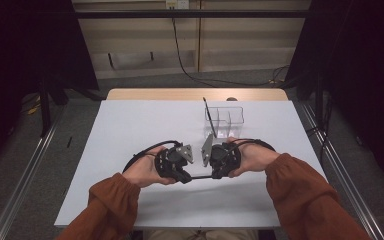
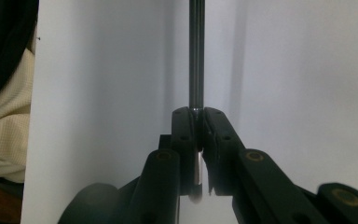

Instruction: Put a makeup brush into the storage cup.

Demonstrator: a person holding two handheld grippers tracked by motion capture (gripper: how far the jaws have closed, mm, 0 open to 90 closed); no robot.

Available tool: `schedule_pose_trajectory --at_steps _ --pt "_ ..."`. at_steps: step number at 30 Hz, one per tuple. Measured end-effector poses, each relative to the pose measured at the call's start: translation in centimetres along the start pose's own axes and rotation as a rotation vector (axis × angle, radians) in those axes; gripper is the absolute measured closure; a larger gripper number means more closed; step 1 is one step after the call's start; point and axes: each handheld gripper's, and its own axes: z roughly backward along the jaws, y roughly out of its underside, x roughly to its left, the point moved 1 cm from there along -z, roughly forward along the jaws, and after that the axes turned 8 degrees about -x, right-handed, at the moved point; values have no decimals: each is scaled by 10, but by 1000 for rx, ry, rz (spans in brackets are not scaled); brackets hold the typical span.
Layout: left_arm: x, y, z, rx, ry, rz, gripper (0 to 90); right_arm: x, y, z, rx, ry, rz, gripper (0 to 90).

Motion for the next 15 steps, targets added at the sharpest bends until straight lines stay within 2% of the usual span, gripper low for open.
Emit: schedule_pose_trajectory --at_steps 1,5,9,10,11,15 --pt "1 0 1 10 13 -3 843 0 1 0 -4 5 3 811" --pt "1 0 1 2 2 4 844 0 4 -1 -12 7 -6 777" --pt "1 0 0 -2 17 11 844 1 7 1 -38 13 -21 705" --pt "1 0 0 -1 5 5 844 0 8 1 -43 10 -27 700" --pt "1 0 0 -10 9 15 844 0 9 1 -54 9 -22 676" --pt "1 1 1 -16 10 21 844 -1 12 2 -71 11 -55 552"
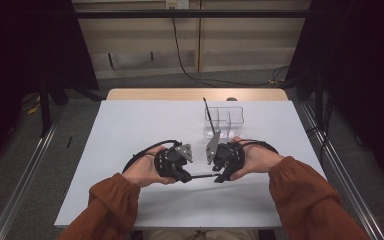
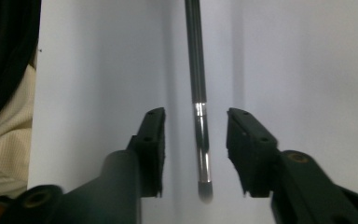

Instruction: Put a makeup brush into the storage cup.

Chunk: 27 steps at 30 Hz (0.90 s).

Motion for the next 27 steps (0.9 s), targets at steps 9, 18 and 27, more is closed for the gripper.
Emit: schedule_pose_trajectory --at_steps 9,18,27 --pt "2 5 6 -6 -7 16 843 -2 12 3 -72 46 -46 346" --pt "2 15 13 -39 -23 48 843 -1 23 6 -121 74 -105 211" --pt "2 25 21 -72 -21 71 843 0 37 9 -205 113 -156 119"
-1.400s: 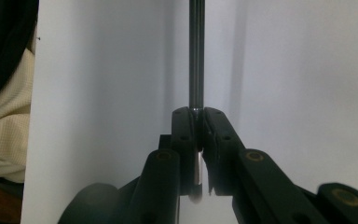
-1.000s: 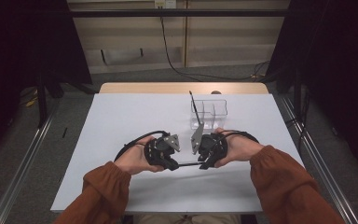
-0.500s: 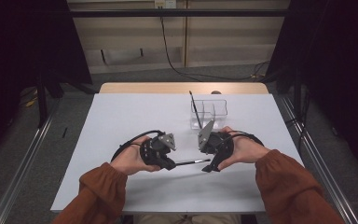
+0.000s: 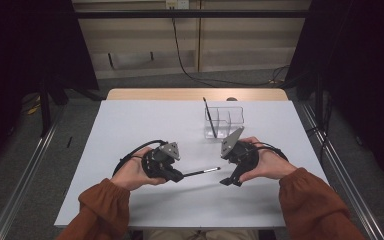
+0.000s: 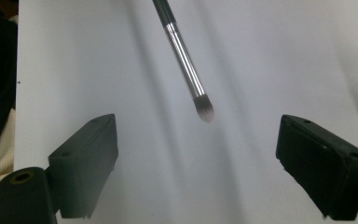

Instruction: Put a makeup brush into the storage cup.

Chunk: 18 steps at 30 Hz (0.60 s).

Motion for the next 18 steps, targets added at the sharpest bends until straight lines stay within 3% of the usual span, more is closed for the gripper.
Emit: schedule_pose_trajectory --at_steps 4,11,18 --pt "-1 5 5 -47 -3 19 843 0 4 5 -45 18 -18 76" --pt "0 16 9 -70 -19 50 843 2 14 8 -88 81 -67 49" --pt "3 26 14 -100 -29 80 842 2 22 15 -128 100 -106 35"
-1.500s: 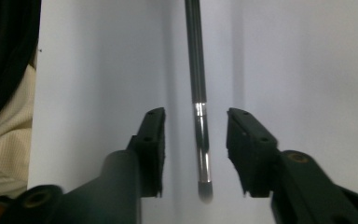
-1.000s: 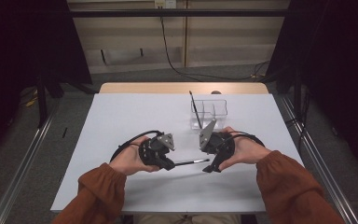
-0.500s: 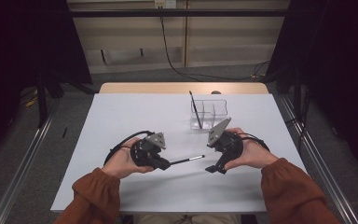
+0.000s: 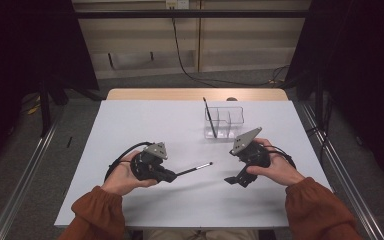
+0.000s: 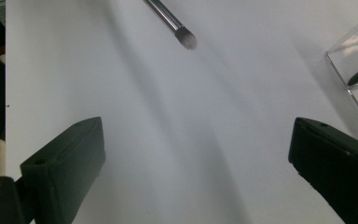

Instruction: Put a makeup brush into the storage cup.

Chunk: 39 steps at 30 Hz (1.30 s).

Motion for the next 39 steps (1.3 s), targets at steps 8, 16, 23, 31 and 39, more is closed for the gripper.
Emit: schedule_pose_trajectory --at_steps 8,16,23,31,39 --pt "-3 8 3 -38 -2 22 843 -1 10 6 -97 15 -54 33" --pt "-3 17 8 -78 -14 40 843 5 18 6 -134 39 -98 49" --pt "-2 21 5 -149 -17 66 843 6 20 7 -217 33 -136 47" --pt "-2 22 5 -231 -34 76 843 8 23 4 -300 64 -140 42" --pt "-3 22 4 -300 -48 71 843 10 21 6 -380 70 -146 38"
